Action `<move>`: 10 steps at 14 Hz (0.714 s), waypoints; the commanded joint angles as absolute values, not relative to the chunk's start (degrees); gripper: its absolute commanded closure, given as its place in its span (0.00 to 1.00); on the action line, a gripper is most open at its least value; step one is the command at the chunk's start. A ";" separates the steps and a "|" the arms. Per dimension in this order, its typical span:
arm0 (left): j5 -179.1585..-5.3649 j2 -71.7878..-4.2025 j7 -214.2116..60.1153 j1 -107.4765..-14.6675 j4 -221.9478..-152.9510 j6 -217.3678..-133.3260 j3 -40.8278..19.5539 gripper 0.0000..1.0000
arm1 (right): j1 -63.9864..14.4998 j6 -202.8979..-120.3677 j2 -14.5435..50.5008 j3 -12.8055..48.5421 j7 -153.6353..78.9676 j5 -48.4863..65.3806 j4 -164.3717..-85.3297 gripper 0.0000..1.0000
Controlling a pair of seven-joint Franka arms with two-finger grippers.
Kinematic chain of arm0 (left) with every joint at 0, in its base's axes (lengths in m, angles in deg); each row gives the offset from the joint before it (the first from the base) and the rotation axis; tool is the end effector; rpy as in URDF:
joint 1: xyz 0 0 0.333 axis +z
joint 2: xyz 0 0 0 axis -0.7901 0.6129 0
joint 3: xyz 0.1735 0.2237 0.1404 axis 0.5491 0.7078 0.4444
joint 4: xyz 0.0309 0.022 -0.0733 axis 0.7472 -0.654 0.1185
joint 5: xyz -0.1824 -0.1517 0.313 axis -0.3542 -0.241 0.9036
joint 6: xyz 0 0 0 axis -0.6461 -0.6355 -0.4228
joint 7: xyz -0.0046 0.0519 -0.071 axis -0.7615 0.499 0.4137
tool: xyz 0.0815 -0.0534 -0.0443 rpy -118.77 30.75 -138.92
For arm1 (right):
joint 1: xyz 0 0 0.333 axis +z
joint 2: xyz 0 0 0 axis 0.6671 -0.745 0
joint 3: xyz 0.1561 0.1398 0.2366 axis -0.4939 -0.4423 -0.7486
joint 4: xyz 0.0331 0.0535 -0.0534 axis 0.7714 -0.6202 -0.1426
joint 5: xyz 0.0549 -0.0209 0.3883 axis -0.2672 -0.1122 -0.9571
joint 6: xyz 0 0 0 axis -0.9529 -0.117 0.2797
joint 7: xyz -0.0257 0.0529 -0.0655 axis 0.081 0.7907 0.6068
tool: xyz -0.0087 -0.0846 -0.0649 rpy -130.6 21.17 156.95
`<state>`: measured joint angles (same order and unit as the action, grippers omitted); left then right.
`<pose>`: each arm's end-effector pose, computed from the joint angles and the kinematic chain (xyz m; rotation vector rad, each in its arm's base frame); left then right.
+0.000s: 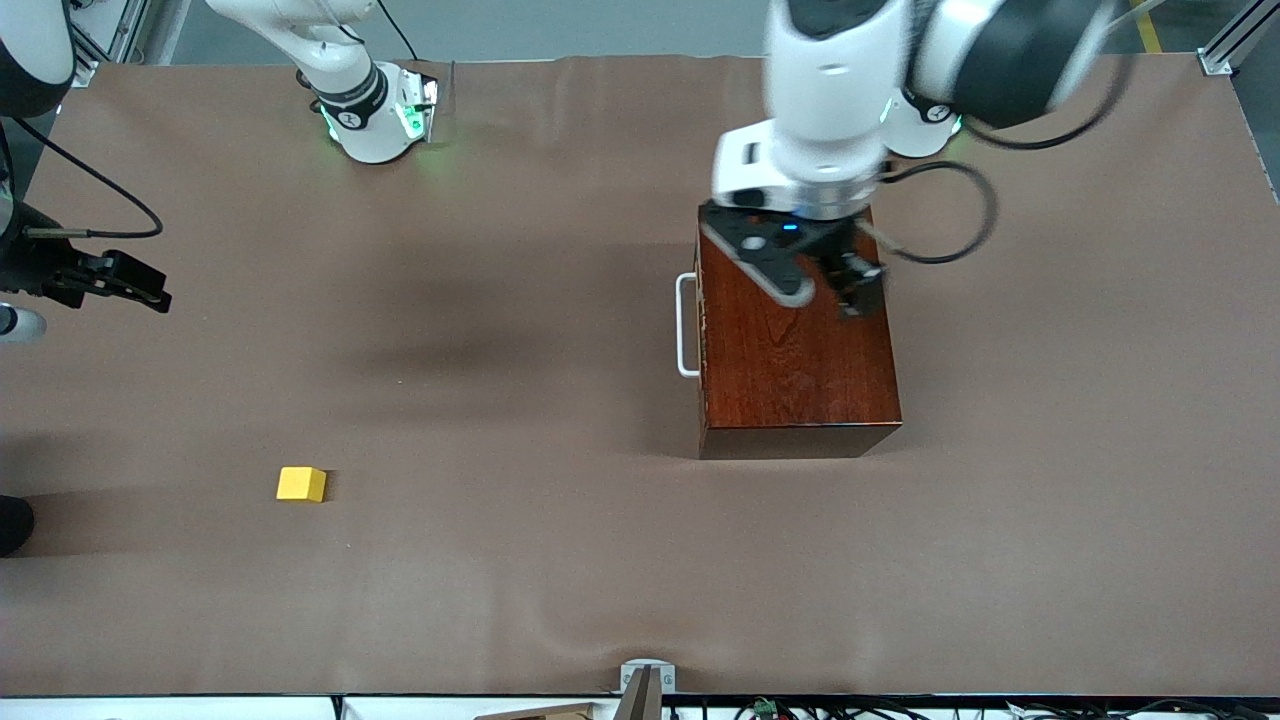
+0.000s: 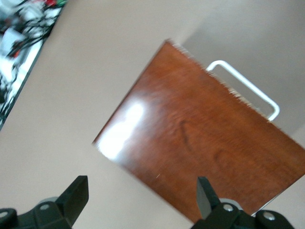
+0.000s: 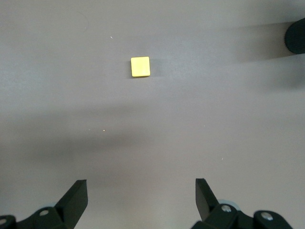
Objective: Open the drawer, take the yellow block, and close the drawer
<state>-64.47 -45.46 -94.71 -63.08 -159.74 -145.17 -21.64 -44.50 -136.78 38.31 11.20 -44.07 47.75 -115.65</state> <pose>0.5411 -0.3368 0.5999 -2.6966 1.2370 -0.0338 0.5711 -0.0190 0.5974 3.0996 -0.0831 -0.0614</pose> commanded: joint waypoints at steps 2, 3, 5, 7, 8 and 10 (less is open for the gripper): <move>-72.78 -51.04 -94.14 -52.49 -161.92 -143.01 -22.10 0.00 | -43.68 -135.31 38.63 12.24 -44.48 47.76 -113.47 0.00; -74.12 -52.18 -93.87 -50.98 -162.00 -139.95 -21.41 0.00 | -43.86 -135.14 38.46 12.24 -44.30 47.67 -111.54 0.00; -74.83 -52.80 -93.17 -48.51 -162.09 -137.03 -18.70 0.00 | -43.95 -132.51 38.54 12.24 -44.39 46.44 -110.30 0.00; -77.71 -53.51 -86.62 -49.99 -162.18 -136.93 -11.34 0.00 | -45.18 -129.52 40.02 11.72 -44.04 44.77 -110.38 0.00; -79.47 -53.68 -82.31 -51.39 -162.44 -136.85 -7.47 0.00 | -45.27 -129.16 41.86 11.80 -43.95 44.68 -111.60 0.00; -81.15 -54.65 -76.49 -52.98 -163.32 -137.19 -2.44 0.00 | -45.44 -129.25 42.67 12.24 -44.64 43.72 -113.19 0.00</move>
